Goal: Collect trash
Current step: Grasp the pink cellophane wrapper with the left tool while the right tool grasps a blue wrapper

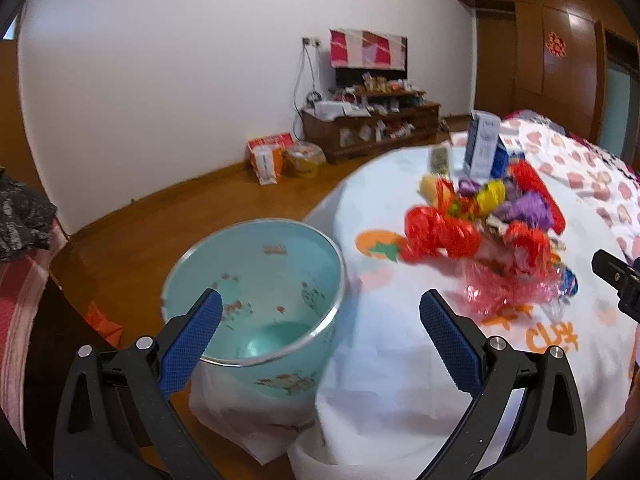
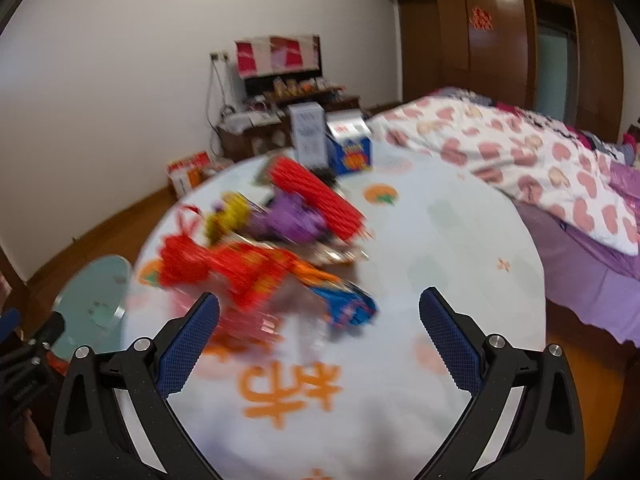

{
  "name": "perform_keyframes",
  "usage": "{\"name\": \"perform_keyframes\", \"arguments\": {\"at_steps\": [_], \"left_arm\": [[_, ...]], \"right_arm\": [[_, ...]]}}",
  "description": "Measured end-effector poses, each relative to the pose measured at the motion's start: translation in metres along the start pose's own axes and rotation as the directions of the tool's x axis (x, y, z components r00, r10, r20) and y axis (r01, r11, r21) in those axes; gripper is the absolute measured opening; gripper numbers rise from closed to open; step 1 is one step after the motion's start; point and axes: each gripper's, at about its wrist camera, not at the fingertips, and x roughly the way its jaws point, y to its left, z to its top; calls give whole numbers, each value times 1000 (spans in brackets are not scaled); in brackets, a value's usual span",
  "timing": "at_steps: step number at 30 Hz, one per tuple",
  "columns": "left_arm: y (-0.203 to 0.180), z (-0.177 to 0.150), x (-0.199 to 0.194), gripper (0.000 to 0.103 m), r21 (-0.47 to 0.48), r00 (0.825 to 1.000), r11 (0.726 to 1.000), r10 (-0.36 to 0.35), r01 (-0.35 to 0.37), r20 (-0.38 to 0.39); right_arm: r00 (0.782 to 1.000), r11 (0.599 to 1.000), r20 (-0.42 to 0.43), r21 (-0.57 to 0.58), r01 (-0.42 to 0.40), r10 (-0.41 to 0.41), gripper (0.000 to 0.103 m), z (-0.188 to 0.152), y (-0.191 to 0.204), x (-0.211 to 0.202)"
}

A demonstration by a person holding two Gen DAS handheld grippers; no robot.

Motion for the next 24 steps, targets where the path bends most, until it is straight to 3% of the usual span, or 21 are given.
{"name": "perform_keyframes", "arguments": {"at_steps": [2, 5, 15, 19, 22, 24], "left_arm": [[-6, -4, 11, 96, 10, 999, 1000, -17, 18, -29], [-17, -8, 24, 95, 38, 998, 999, -25, 27, -50], [-57, -2, 38, 85, 134, 991, 982, -125, 130, -40], [-73, 2, 45, 82, 152, 981, 969, -186, 193, -61], [-84, 7, 48, 82, 152, 971, 959, -232, 239, -61], [-93, 7, 55, 82, 155, 961, 949, -266, 275, -76]], "right_arm": [[999, 1000, -30, 9, 23, -23, 96, -6, -14, 12], [997, 1000, -69, 23, 19, -17, 79, -10, -27, 26], [988, 1000, -153, -6, -2, 1, 76, -2, -36, 70], [971, 999, -236, -16, -50, 45, 60, -4, -34, 94], [967, 997, -246, -33, -74, 63, 49, -7, -30, 97], [962, 995, -260, -33, -97, 85, 34, -10, -31, 98]]}}
